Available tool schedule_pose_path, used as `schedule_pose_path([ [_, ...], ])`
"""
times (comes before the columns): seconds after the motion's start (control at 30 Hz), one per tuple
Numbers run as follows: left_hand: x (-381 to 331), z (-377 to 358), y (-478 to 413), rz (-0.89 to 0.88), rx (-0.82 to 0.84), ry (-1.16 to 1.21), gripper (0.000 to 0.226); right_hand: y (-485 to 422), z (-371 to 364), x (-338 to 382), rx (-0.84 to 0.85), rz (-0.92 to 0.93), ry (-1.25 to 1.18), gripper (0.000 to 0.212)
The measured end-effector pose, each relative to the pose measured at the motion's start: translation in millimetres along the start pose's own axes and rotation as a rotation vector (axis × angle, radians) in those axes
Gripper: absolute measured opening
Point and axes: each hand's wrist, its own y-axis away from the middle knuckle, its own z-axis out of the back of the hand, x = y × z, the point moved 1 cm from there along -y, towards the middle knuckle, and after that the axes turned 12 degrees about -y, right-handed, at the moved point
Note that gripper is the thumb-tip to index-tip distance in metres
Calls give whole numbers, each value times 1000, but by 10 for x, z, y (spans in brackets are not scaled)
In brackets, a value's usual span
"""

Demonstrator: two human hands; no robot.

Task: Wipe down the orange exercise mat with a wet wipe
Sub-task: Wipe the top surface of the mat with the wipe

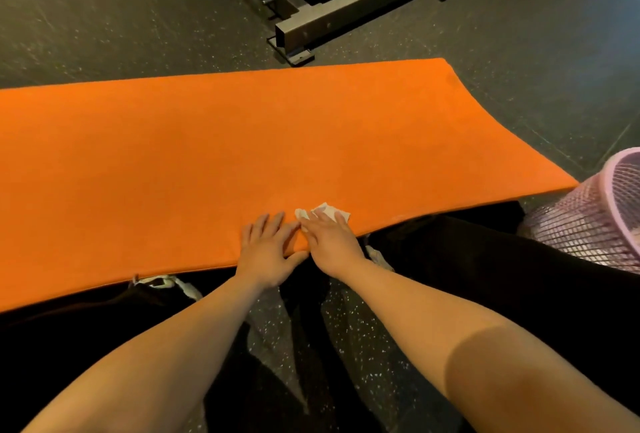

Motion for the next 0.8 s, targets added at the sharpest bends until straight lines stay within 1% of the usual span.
schedule_pose_path([
  [0.07,28,-12,38,-8,-4,-33,71,-42,109,-96,-41,-30,65,47],
  [0.13,33,9,74,-16,3,-87,68,-79,202,-194,-119,-136,151,49],
  [0.2,39,26,140,-6,0,-131,63,-76,190,-223,-157,-191,205,51],
  [0.27,93,-11,267,28,-23,-152,59,-24,60,-148,-158,-168,210,52],
  [0.37,244,-71,456,95,-37,-144,63,59,-182,40,-113,-85,208,54],
  [0.47,302,11,487,147,-46,-99,49,2,-199,112,-39,-24,188,52],
  [0.53,269,88,499,169,-50,-74,46,-29,-132,108,-14,-7,140,51],
  [0.8,202,256,460,244,-44,86,44,-95,38,125,-72,33,34,47],
])
